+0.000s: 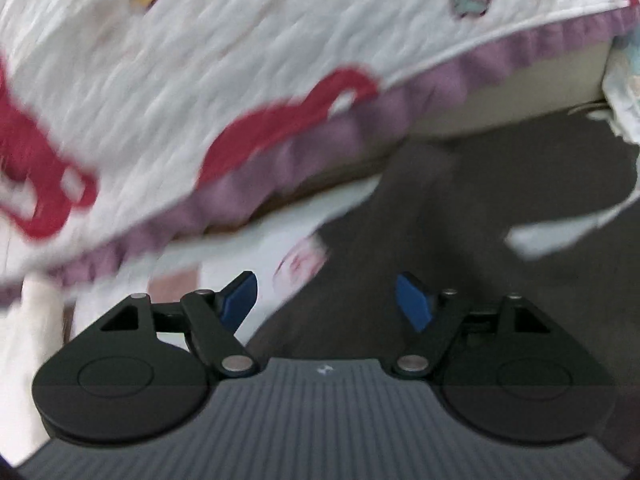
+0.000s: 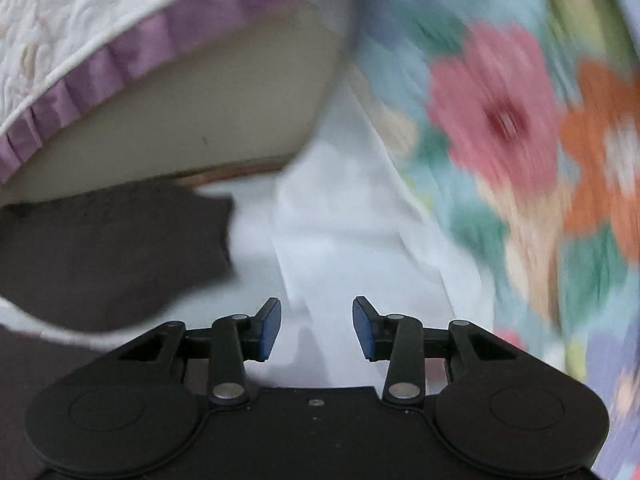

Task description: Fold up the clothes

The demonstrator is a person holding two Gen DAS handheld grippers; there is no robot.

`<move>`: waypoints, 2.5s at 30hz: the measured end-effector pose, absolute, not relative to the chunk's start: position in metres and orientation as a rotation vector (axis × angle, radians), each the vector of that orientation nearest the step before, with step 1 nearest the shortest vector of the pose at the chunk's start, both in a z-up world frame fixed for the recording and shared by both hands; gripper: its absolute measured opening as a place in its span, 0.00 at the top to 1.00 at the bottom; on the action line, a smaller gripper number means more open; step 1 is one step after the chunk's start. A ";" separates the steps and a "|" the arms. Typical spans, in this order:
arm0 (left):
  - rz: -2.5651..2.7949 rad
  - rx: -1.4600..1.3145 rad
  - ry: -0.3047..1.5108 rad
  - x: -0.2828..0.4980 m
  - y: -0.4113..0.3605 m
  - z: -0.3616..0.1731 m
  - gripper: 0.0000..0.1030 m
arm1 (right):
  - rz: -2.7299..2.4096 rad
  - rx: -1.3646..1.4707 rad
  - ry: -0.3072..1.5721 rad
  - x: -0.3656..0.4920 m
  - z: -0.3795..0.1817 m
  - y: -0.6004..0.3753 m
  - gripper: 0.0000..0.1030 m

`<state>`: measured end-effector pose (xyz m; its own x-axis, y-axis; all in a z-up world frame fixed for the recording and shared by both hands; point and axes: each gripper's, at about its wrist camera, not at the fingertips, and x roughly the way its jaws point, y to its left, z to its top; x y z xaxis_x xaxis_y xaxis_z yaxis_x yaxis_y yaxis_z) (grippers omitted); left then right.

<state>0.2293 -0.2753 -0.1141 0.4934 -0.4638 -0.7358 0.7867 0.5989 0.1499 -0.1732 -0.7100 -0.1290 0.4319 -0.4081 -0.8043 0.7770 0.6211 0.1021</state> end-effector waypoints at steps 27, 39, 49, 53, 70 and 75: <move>-0.758 0.184 1.001 0.190 -0.161 -0.143 0.26 | -0.548 0.385 0.608 -0.211 -0.119 -0.550 0.87; -0.771 0.089 1.021 0.178 -0.127 -0.141 0.26 | -0.373 0.307 0.866 -0.201 -0.156 -0.462 0.77; -0.741 -0.060 1.028 0.160 -0.115 -0.146 0.26 | -0.509 0.380 0.741 -0.210 -0.149 -0.446 0.45; -0.729 -0.078 1.043 0.160 -0.111 -0.146 0.26 | -0.549 0.191 0.750 -0.198 -0.152 -0.428 0.33; -0.667 -0.221 1.077 0.161 -0.067 -0.141 0.26 | -1.073 -0.077 0.762 -0.185 -0.065 -0.621 0.92; -0.679 -0.197 1.107 0.158 -0.070 -0.146 0.26 | -1.151 0.053 0.842 -0.180 -0.089 -0.645 0.63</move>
